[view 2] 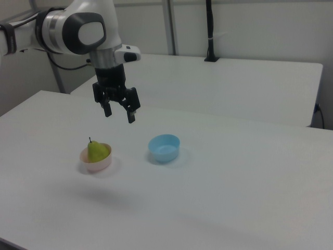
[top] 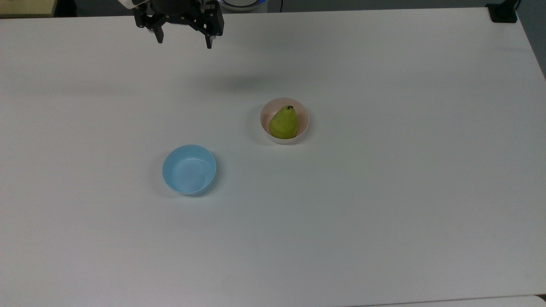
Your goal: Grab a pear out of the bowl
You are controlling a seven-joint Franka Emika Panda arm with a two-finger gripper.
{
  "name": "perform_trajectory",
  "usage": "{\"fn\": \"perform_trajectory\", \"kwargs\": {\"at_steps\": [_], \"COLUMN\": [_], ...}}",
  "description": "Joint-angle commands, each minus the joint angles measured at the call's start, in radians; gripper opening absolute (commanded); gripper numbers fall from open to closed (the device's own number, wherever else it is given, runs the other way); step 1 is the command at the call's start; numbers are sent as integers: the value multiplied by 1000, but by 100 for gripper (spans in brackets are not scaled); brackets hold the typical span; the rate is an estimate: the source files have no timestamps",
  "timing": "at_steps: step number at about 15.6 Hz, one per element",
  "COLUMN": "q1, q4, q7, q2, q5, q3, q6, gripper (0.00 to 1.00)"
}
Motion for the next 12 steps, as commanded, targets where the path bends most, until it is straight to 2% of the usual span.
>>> {"fn": "perform_trajectory", "kwargs": {"at_steps": [1, 12], "q1": [2, 11], "q4": [-22, -22], "q7": [16, 16], "q2": [-28, -19], "q5": [-14, -14], "q3": [-2, -7], "q6": [-11, 0], "gripper": [100, 100]}}
